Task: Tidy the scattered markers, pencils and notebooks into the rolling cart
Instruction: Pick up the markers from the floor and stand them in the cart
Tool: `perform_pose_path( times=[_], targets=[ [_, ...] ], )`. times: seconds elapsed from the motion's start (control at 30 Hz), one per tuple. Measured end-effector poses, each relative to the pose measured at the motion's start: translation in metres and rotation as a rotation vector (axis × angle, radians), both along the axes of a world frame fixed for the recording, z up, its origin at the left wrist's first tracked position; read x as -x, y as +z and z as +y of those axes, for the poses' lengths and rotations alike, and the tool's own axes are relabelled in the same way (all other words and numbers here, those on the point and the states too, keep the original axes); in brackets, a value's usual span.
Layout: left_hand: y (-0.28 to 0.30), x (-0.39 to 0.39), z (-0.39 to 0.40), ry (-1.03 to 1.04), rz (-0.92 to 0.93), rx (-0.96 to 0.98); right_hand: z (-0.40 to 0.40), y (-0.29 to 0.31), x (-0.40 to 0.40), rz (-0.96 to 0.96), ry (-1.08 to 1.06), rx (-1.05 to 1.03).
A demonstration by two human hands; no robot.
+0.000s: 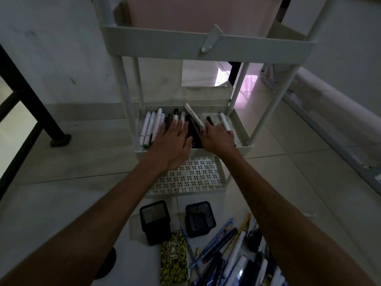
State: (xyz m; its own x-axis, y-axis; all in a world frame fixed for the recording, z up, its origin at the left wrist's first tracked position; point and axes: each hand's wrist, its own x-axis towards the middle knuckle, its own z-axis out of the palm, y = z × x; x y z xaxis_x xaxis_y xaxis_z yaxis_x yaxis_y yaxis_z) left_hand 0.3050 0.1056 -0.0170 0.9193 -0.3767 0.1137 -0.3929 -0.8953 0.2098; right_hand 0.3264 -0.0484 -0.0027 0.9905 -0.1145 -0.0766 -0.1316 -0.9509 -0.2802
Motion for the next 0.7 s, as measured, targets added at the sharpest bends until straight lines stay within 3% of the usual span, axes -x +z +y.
perform_pose_path(
  times=[0.2,0.27,0.33,0.53,0.7],
  targets=[
    [0.017,-0.009,-0.019,0.003,0.182,-0.002,-0.004,0.004,0.018,-0.254,-0.061,-0.083],
    [0.014,-0.010,-0.026,0.041,0.183,-0.004,-0.014,-0.001,0.019,-0.231,-0.113,-0.051],
    [0.009,-0.010,-0.031,0.059,0.158,0.002,-0.023,-0.006,0.018,-0.165,-0.086,-0.036],
    [0.010,-0.010,-0.034,0.129,0.069,0.105,-0.028,-0.009,0.028,-0.237,0.011,-0.089],
    [0.009,0.013,-0.039,0.016,-0.111,0.135,-0.040,-0.015,0.053,-0.345,0.050,-0.307]
  ],
)
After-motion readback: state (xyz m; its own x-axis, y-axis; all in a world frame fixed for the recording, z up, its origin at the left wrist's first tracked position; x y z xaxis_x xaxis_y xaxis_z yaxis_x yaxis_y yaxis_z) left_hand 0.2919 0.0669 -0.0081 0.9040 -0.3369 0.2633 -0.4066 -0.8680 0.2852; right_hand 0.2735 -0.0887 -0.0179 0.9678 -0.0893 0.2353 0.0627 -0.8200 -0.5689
